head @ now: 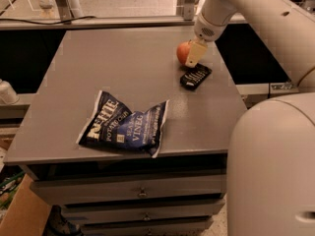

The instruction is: Move apple near rxbar chocolate

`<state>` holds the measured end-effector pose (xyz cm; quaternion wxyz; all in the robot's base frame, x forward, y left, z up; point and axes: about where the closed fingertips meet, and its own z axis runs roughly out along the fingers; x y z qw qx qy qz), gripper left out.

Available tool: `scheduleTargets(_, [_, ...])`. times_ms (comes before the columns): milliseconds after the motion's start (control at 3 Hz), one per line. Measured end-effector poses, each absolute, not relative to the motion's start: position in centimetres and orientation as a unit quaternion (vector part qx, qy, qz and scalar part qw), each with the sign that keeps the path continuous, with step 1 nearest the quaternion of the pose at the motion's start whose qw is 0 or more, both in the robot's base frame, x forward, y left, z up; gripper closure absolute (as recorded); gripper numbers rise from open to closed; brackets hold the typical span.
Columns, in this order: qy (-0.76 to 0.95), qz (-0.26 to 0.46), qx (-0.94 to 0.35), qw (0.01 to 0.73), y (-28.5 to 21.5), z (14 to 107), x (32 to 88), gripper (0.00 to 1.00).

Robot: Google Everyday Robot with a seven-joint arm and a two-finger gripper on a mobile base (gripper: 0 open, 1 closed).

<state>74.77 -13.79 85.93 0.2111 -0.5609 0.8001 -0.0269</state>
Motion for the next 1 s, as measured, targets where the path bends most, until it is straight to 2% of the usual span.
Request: scheduleTargets(1000, [0.81,-0.017,-0.552,0.2,-14.42,84.41,74.28,1.0])
